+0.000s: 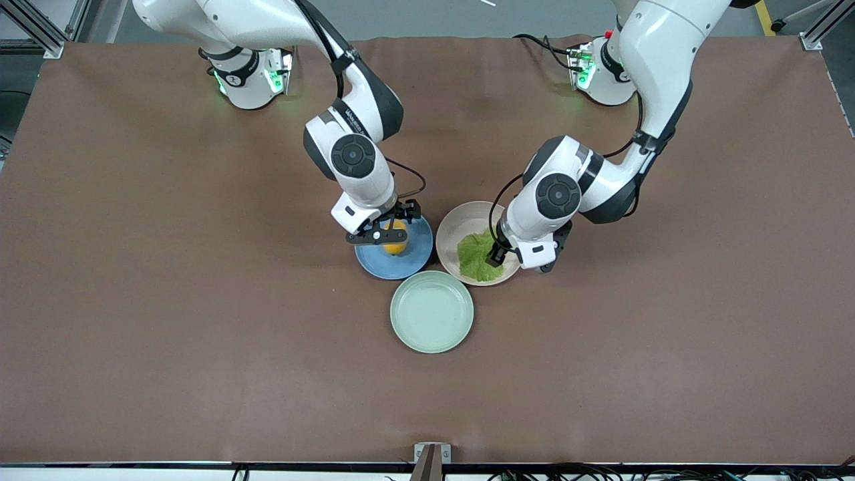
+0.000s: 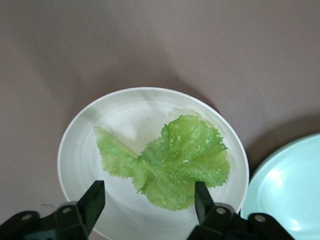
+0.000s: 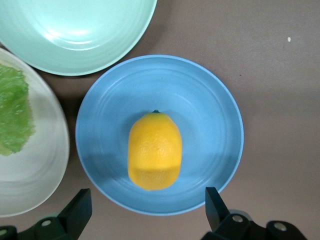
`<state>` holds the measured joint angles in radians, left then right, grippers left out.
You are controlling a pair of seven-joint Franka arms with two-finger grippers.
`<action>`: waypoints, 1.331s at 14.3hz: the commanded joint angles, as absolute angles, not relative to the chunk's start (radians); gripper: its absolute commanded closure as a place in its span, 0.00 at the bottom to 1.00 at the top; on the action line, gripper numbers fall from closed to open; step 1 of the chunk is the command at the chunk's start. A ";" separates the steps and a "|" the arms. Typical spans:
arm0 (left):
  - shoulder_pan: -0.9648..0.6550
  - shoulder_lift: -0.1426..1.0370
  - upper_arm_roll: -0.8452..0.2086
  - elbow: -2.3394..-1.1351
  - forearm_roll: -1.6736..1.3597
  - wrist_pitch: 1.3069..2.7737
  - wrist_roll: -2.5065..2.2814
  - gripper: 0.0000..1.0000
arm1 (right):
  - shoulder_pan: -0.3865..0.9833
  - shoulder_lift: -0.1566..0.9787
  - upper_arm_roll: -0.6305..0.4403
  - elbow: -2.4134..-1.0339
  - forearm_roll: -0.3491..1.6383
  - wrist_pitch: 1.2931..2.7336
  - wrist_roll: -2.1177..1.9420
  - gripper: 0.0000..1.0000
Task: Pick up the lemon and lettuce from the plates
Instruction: 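Close the right gripper on the lemon while the left gripper grasps the lettuce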
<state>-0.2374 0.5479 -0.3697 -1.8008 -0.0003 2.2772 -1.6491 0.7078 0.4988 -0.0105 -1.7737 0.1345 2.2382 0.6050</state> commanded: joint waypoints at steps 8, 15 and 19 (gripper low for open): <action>-0.261 0.689 -0.362 -1.738 0.044 2.342 -1.677 0.38 | 0.715 0.621 -0.015 -1.773 0.137 2.399 0.615 0.00; -0.264 0.696 -0.362 -1.735 0.043 2.341 -1.710 0.83 | 0.732 0.632 -0.015 -1.772 0.137 2.396 0.615 0.62; -0.264 0.641 -0.359 -1.726 0.046 2.275 -1.710 1.00 | 0.732 0.623 -0.015 -1.770 0.137 2.388 0.606 0.84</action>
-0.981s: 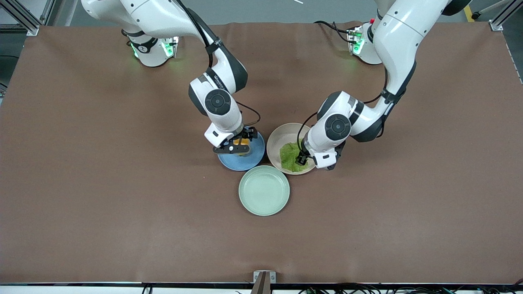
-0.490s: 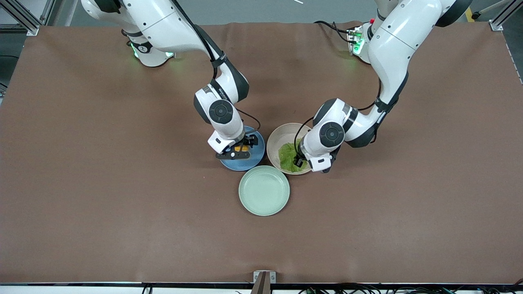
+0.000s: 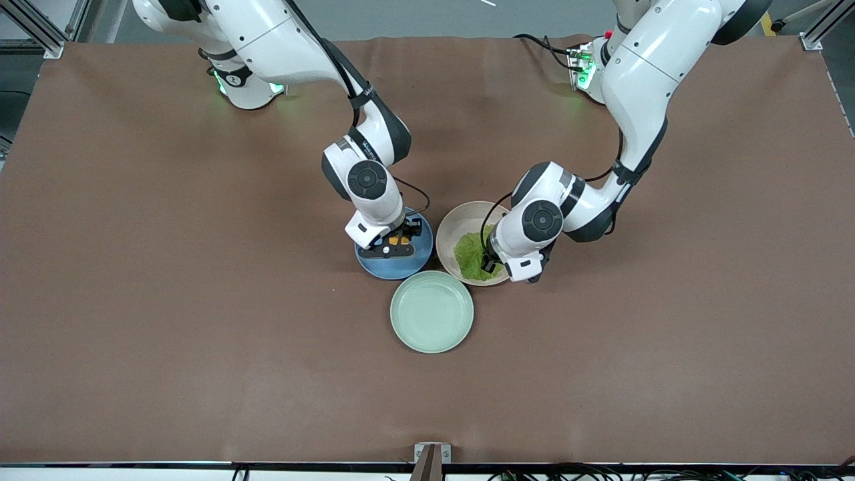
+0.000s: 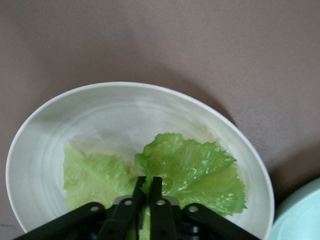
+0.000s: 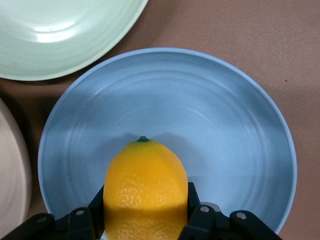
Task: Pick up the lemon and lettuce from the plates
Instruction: 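Close the right gripper on the lemon while the left gripper grasps the lettuce, then lift the lemon with the right gripper while the left gripper lifts the lettuce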
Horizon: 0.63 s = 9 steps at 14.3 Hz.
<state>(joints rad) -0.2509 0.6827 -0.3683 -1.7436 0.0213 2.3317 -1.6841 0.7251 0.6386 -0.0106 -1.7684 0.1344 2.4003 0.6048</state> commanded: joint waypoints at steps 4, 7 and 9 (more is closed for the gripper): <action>-0.250 0.571 -0.357 -1.618 0.048 2.059 -1.709 1.00 | 0.715 0.528 -0.031 -1.746 0.135 2.231 0.604 0.84; -0.207 0.502 -0.354 -1.620 0.130 2.017 -1.694 1.00 | 0.698 0.389 -0.098 -1.732 0.129 2.000 0.601 0.84; -0.141 0.480 -0.354 -1.623 0.143 1.996 -1.622 1.00 | 0.696 0.309 -0.164 -1.732 0.079 1.880 0.571 0.84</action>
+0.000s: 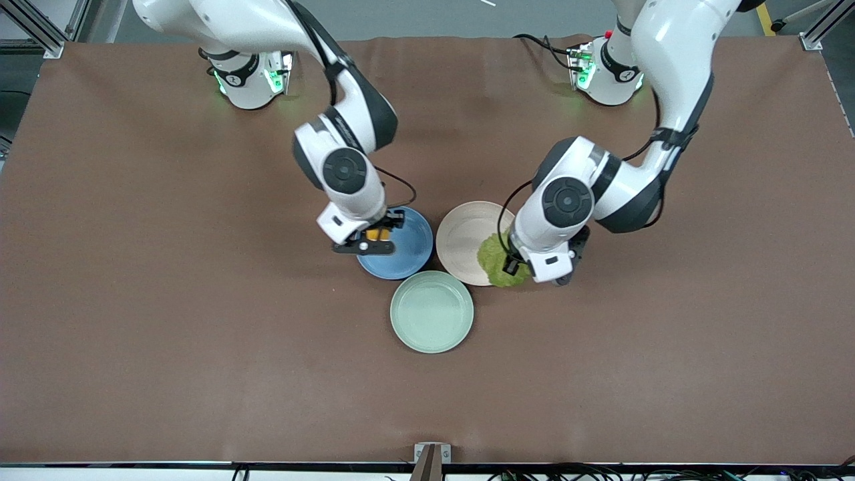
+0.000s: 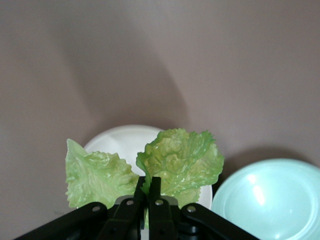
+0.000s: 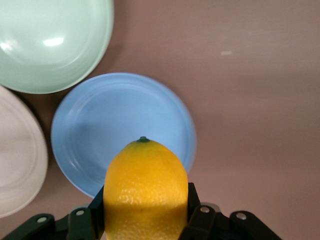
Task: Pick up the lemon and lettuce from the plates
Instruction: 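Lift the lemon with the right gripper while the left gripper lifts the lettuce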
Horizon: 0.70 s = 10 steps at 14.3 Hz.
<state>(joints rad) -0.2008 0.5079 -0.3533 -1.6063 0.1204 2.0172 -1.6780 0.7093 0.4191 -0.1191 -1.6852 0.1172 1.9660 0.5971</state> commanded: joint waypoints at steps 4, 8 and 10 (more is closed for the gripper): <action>-0.002 0.469 -0.356 -1.638 0.141 1.994 -1.407 1.00 | 0.616 0.198 -0.291 -1.738 0.057 1.712 0.357 0.84; 0.135 0.485 -0.357 -1.686 0.143 2.013 -1.194 1.00 | 0.384 0.199 -0.314 -1.778 0.051 1.738 0.027 0.84; 0.188 0.503 -0.357 -1.716 0.143 2.049 -1.119 1.00 | 0.300 0.201 -0.316 -1.863 0.051 1.871 -0.085 0.84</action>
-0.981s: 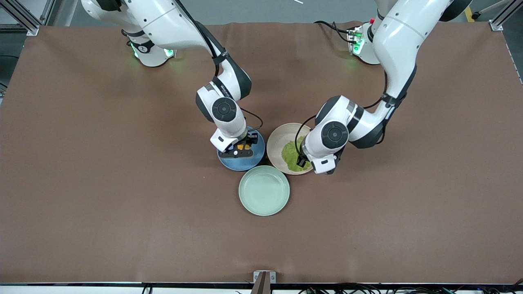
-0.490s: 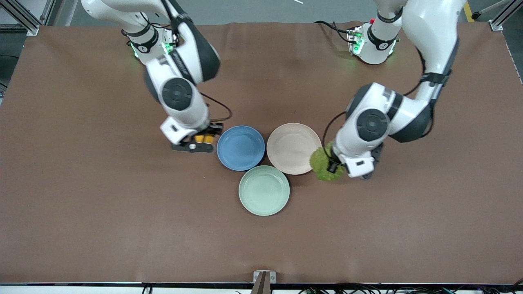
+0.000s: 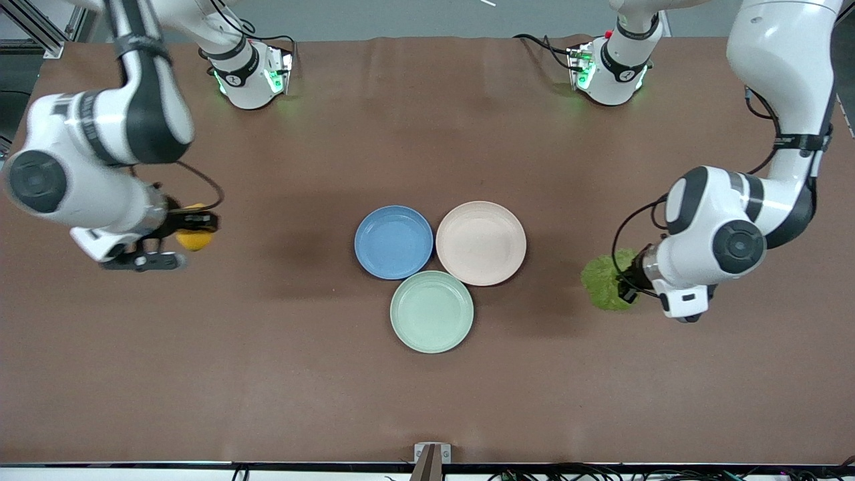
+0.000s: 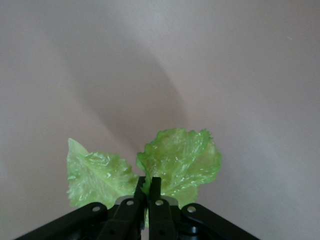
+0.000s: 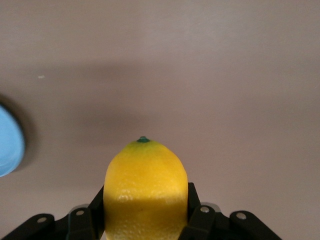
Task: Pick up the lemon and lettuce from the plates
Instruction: 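Lift the lemon with the right gripper while the left gripper lifts the lettuce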
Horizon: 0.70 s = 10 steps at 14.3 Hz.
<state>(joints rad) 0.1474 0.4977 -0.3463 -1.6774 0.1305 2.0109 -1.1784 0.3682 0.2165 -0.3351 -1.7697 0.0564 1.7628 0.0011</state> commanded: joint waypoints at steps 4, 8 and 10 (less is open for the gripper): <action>0.265 0.548 -0.354 -1.801 0.143 2.199 -1.022 1.00 | 0.200 0.207 -0.316 -2.015 0.017 2.101 -0.156 0.84; 0.288 0.586 -0.357 -1.807 0.140 2.250 -1.012 0.98 | 0.131 0.256 -0.316 -2.120 0.015 2.310 -0.213 0.83; 0.288 0.600 -0.357 -1.807 0.130 2.261 -1.015 0.95 | 0.095 0.294 -0.314 -2.140 0.015 2.388 -0.247 0.83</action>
